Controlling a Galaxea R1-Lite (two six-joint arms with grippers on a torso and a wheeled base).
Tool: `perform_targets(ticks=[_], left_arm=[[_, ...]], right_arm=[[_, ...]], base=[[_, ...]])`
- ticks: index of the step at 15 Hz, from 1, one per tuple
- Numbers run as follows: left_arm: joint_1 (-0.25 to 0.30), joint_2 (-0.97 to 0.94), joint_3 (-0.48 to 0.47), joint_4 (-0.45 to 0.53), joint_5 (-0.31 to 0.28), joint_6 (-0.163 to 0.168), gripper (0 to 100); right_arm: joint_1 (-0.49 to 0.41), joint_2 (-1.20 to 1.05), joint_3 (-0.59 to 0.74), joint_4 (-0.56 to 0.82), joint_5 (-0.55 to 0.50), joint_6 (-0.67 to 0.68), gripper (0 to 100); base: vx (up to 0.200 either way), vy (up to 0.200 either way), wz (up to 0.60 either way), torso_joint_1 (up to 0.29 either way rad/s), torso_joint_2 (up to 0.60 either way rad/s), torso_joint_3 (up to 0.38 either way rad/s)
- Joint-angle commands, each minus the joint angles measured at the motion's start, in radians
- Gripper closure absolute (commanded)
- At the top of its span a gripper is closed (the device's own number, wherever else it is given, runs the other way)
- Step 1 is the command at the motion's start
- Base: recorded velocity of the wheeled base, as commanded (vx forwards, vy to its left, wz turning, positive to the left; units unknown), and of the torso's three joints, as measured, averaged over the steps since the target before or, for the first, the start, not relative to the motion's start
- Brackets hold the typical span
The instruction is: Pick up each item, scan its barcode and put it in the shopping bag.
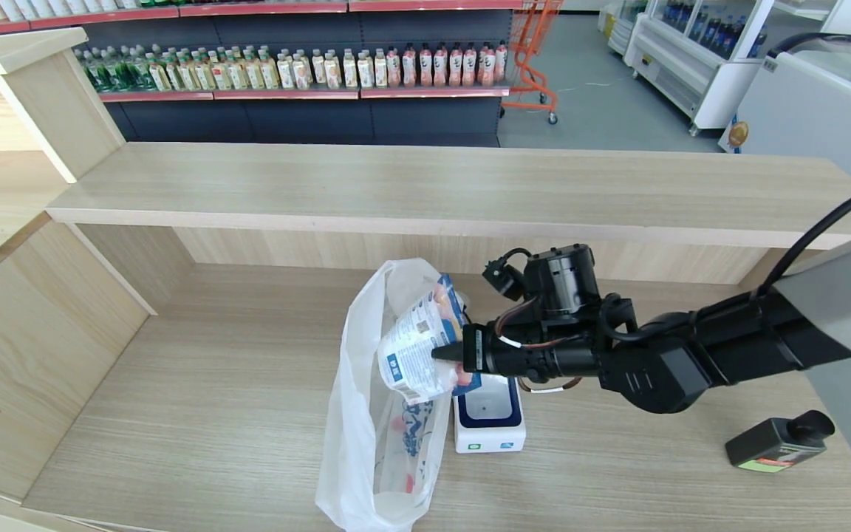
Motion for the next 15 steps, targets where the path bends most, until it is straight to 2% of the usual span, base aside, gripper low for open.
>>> perform_targets(ticks=[1,2,6,10,13,15], left_arm=[[0.001,0.0,0.0,0.0,0.0,0.0,0],[0.0,0.0,0.0,0.0,0.0,0.0,0],[0.001,0.0,0.0,0.0,0.0,0.001,0],[0.0,0.0,0.0,0.0,0.0,0.0,0],[0.001,0.0,0.0,0.0,0.0,0.0,0],[0.0,0.0,0.0,0.0,0.0,0.0,0]], right_arm=[[0.003,0.046,-0.024,0.0,0.001,-0.008,100],[0.004,0.053,-0.027,-0.001,0.001,-0.009,0],[0.006,0.07,-0.045,-0.038,0.007,0.023,0],[-0.022,-0.008,0.001,-0.064,0.007,0.153,0],[-0.069,-0.175,0.145,-0.055,0.013,0.248,0],[-0.128,-0.385,0.346,-0.054,0.094,0.268,0]], base=[[0.0,0.0,0.0,0.0,0.0,0.0],[0.0,0.0,0.0,0.0,0.0,0.0],[0.0,0.0,0.0,0.0,0.0,0.0],[0.0,0.0,0.0,0.0,0.0,0.0],[0.0,0.0,0.0,0.0,0.0,0.0],[0.0,0.0,0.0,0.0,0.0,0.0]])
